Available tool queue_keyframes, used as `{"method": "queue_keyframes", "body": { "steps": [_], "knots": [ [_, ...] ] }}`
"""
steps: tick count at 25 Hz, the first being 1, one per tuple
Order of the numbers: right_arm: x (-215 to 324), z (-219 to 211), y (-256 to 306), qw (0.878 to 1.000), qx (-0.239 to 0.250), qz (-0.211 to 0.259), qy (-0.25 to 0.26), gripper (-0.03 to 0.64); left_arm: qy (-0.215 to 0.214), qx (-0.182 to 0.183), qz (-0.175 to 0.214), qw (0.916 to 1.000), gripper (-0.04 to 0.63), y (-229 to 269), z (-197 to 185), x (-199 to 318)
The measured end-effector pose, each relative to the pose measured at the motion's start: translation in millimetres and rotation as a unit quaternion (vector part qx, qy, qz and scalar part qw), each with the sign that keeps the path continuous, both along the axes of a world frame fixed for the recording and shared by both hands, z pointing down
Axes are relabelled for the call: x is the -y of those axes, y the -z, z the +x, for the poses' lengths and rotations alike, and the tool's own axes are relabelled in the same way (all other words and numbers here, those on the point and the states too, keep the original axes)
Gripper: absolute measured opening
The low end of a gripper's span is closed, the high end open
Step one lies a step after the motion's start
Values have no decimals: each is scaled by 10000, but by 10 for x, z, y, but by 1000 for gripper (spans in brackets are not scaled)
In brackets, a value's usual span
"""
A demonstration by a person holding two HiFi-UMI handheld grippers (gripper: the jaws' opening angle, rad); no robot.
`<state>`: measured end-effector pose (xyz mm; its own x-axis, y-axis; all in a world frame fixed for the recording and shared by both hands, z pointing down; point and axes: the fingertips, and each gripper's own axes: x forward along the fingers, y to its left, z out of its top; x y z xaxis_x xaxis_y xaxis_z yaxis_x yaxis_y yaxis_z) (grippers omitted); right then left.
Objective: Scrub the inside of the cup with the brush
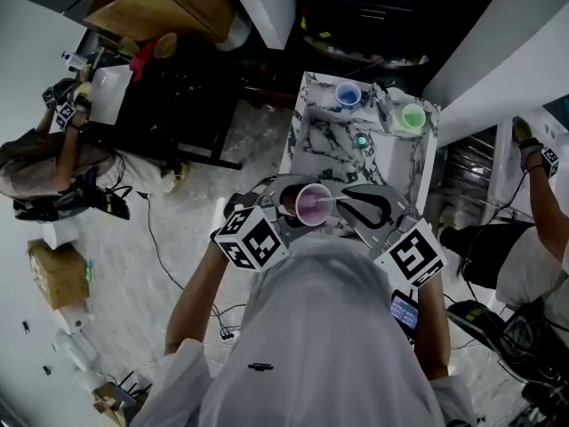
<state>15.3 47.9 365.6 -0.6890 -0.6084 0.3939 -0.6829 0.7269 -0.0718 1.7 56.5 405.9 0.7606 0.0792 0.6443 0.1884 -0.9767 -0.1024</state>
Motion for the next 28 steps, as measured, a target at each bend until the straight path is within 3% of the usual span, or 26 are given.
{"method": "queue_keyframes", "body": {
  "steps": [7,16,20,28],
  "knots": [
    [-12,27,22,9996,-85,-35,280,32,236,66,143,9996,272,-63,47,187],
    [7,-64,148,9984,-324,-98,443,26,183,182,523,9983,272,-130,99,313],
    [-16,-104,164,9947,-681,-154,756,26,189,220,527,9982,272,-231,82,327],
    [137,59,169,9895,-1181,-157,815,26,52,325,716,9969,272,-316,46,332]
  ]
}}
